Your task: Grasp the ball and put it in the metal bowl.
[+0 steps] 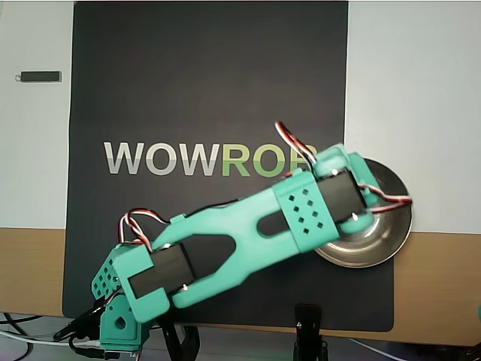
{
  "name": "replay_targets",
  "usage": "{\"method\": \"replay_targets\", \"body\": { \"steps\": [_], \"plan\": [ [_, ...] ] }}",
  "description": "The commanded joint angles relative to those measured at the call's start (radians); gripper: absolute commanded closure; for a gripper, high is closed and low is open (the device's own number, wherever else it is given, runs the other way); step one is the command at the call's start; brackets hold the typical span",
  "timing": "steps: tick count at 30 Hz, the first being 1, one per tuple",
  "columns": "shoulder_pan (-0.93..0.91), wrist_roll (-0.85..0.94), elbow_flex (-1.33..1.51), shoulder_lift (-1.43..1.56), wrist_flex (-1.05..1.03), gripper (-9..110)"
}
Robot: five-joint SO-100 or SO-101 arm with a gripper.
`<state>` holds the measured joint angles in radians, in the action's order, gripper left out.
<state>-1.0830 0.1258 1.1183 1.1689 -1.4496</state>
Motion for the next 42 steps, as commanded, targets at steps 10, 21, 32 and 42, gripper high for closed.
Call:
{"method": "replay_targets", "body": {
  "steps": [10, 21, 32, 42],
  "plan": [
    [0.316, -0.086, 0.241, 0.336, 0.005, 101],
    [0.621, -0.233, 0.333, 0.476, -0.005, 101],
    [0.859, -0.31, 0.334, 0.477, -0.005, 101],
    [0.988, -0.333, 0.337, 0.471, 0.005, 101]
  ]
}}
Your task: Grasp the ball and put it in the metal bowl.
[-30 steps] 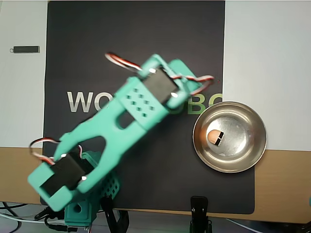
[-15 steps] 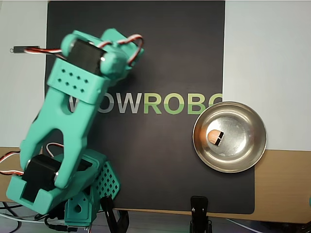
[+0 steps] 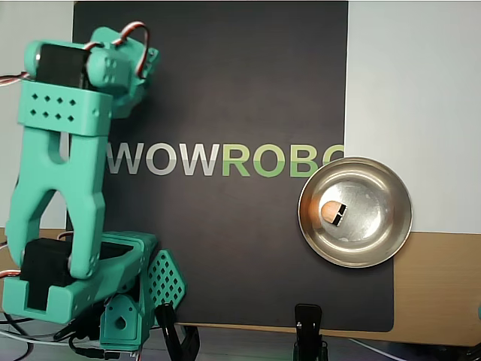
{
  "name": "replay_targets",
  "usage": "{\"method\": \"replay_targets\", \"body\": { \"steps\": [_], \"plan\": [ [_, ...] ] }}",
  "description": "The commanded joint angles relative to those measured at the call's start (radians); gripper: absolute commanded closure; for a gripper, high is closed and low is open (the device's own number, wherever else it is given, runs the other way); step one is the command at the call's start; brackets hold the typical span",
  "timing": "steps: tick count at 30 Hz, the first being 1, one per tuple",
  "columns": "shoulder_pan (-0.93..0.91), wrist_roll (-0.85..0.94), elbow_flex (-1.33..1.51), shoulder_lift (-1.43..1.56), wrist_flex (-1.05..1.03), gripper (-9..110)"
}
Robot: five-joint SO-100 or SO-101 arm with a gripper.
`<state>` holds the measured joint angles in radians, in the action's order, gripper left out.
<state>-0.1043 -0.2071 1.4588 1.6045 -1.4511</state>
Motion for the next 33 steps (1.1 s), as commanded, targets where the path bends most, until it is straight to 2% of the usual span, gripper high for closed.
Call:
{"method": "replay_targets", "body": {
  "steps": [1, 13, 33],
  "plan": [
    [0.015, 0.002, 0.008, 0.038, 0.009, 101],
    [0.054, 0.006, 0.279, 0.16, 0.221, 101],
    [0.075, 0.008, 1.072, 0.999, 0.73, 101]
  ]
}}
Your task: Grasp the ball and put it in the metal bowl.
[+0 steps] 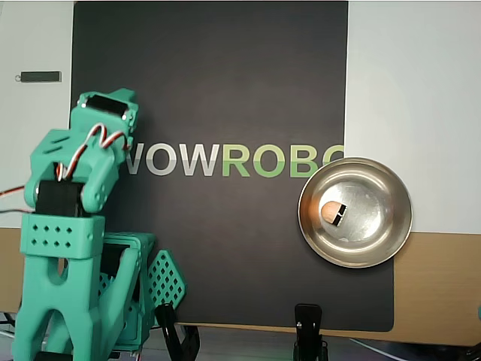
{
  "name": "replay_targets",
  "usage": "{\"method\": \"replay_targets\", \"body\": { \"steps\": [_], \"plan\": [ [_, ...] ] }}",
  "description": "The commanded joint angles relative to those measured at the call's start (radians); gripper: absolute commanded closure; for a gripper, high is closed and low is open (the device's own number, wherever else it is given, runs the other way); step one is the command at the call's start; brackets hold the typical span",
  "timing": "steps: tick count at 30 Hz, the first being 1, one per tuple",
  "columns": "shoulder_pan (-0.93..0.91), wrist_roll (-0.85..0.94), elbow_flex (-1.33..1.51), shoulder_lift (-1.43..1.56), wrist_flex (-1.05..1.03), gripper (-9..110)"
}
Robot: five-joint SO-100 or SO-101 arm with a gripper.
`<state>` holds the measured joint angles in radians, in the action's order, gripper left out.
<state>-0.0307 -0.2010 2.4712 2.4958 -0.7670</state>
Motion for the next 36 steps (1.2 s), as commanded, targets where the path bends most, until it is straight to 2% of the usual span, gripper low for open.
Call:
{"method": "replay_targets", "body": {
  "steps": [1, 11, 17, 26, 30, 36],
  "plan": [
    [0.002, 0.002, 0.098, 0.152, 0.075, 101],
    [0.002, 0.003, 0.477, 0.637, 0.296, 101],
    [0.002, 0.003, 0.635, 0.902, 0.321, 101],
    [0.003, 0.005, 0.655, 0.913, 0.311, 101],
    [0.002, 0.083, 0.655, 0.911, 0.305, 101],
    [0.003, 0.149, 0.655, 0.911, 0.179, 101]
  ]
}}
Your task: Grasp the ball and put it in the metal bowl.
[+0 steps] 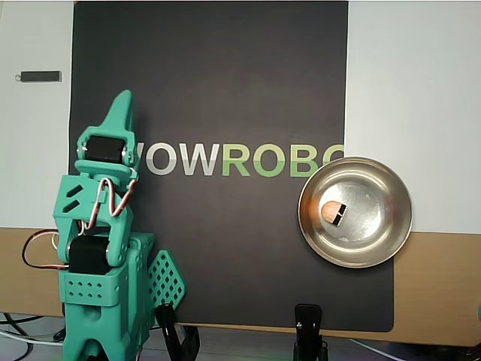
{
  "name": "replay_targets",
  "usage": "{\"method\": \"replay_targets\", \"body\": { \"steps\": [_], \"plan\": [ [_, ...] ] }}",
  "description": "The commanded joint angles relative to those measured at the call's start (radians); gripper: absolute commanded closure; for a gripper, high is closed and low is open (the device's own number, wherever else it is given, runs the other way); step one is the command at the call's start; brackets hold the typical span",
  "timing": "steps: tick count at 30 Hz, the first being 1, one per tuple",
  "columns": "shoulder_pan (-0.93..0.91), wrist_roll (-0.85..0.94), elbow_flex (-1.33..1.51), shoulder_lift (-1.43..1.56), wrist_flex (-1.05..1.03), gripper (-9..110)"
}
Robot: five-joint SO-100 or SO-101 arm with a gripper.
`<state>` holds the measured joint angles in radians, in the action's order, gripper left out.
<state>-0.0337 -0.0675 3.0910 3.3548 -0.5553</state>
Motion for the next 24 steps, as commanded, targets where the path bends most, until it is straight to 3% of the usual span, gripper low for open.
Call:
{"method": "replay_targets", "body": {
  "steps": [1, 24],
  "plan": [
    [0.006, 0.02, 0.035, 0.052, -0.051, 101],
    [0.0, 0.061, 0.035, 0.052, -0.253, 101]
  ]
}}
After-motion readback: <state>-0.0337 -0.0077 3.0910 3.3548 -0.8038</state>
